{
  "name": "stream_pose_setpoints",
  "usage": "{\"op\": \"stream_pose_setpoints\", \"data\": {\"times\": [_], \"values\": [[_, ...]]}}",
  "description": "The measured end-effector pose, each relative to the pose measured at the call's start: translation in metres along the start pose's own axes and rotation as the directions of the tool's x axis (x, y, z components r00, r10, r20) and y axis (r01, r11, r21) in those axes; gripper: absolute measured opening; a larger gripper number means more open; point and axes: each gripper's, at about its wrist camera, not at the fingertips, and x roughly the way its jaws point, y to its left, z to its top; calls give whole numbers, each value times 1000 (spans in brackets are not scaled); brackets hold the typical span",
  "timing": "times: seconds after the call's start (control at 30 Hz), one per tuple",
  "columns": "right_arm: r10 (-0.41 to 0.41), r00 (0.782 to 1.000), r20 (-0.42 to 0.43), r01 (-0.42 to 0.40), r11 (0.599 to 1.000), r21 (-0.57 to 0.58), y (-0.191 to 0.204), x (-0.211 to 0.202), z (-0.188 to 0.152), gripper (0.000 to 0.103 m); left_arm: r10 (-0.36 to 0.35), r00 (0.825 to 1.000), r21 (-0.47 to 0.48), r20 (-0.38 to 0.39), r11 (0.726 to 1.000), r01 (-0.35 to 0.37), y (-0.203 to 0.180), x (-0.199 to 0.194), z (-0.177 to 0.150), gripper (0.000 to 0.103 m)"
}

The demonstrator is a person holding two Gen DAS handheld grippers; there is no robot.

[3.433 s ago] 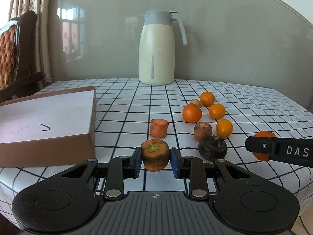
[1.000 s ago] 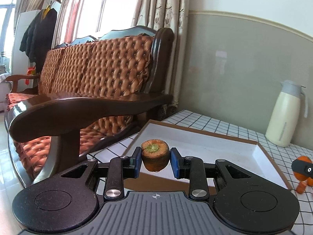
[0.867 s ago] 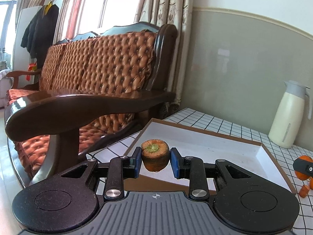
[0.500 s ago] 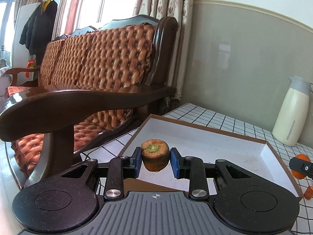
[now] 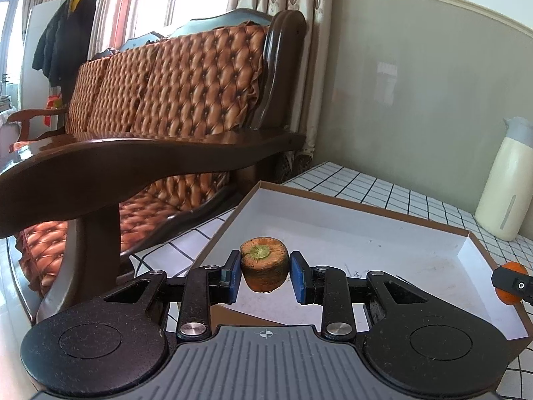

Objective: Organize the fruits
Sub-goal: 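Open both tools to drop the carrot piece and orange into the tray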

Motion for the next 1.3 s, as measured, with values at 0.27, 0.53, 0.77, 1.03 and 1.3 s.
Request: {"op": "stream_pose_setpoints", "data": {"times": [0.27, 0.53, 0.77, 1.03, 1.3], "values": [[-33, 986, 163, 36, 999, -16, 2, -23, 4, 82, -14, 999, -34, -48, 999, 13, -3, 11, 5, 103], [-59, 953, 298, 53, 998, 29, -15, -56, 9, 97, 63, 959, -58, 276, 997, -48, 9, -48, 15, 103], [-96, 953, 288, 87, 995, 46, -28, -65, 10, 97, 227, 930, -265, 289, 952, -150, 54, -53, 18, 103], [-148, 954, 260, 123, 986, 111, -53, -80, 4, 97, 122, 965, -146, 233, 985, -90, 29, -45, 4, 103], [-234, 956, 179, 215, 969, 121, -81, -99, -2, 97, -107, 979, 70, 173, 993, 96, -46, -51, -13, 103]]}}
